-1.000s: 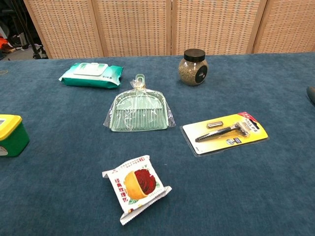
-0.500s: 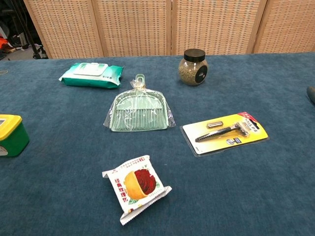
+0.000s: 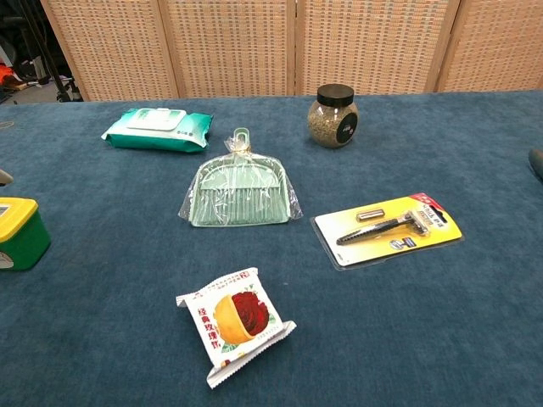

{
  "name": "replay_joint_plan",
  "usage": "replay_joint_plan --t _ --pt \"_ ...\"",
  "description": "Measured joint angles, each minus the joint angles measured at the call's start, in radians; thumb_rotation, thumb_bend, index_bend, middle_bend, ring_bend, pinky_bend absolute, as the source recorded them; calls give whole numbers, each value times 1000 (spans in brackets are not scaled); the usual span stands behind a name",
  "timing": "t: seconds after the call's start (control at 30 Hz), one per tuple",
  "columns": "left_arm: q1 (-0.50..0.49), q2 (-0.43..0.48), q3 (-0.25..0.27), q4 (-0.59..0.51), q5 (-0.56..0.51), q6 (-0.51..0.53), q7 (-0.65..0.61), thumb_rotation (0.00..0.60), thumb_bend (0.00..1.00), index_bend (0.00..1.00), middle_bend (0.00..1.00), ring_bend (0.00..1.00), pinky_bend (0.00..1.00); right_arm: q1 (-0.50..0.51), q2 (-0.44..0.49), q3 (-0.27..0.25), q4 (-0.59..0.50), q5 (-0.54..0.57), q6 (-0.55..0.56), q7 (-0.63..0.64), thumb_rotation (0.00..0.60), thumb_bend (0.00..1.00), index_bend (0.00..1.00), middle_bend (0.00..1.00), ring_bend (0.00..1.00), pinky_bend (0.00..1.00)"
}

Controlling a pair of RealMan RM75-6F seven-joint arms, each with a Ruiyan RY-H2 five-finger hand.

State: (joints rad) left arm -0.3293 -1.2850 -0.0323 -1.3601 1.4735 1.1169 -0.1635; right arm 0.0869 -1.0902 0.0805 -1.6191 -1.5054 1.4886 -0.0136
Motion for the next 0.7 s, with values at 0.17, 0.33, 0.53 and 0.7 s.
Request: replay_joint_plan --t 0.17,0.33,0.53,0.7 --pt "-9 -11 -7 6 -18 -9 4 600 148 424 394 389 430 1 0 2 3 6 -4 3 600 0 13 0 0 0" --pt "-13 -15 -11 8 -30 -8 3 600 240 473 425 417 449 3 -1 4 5 14 -11 8 600 0 13 0 0 0" --pt "-10 -5 -11 2 -31 1 -14 600 250 493 437 425 462 5 -3 5 7 17 -14 5 600 0 13 0 0 0" --pt "-5 55 -3 -50 -7 19 -65 600 315 516 455 427 462 6 -7 4 8 18 -16 0 600 0 13 0 0 0"
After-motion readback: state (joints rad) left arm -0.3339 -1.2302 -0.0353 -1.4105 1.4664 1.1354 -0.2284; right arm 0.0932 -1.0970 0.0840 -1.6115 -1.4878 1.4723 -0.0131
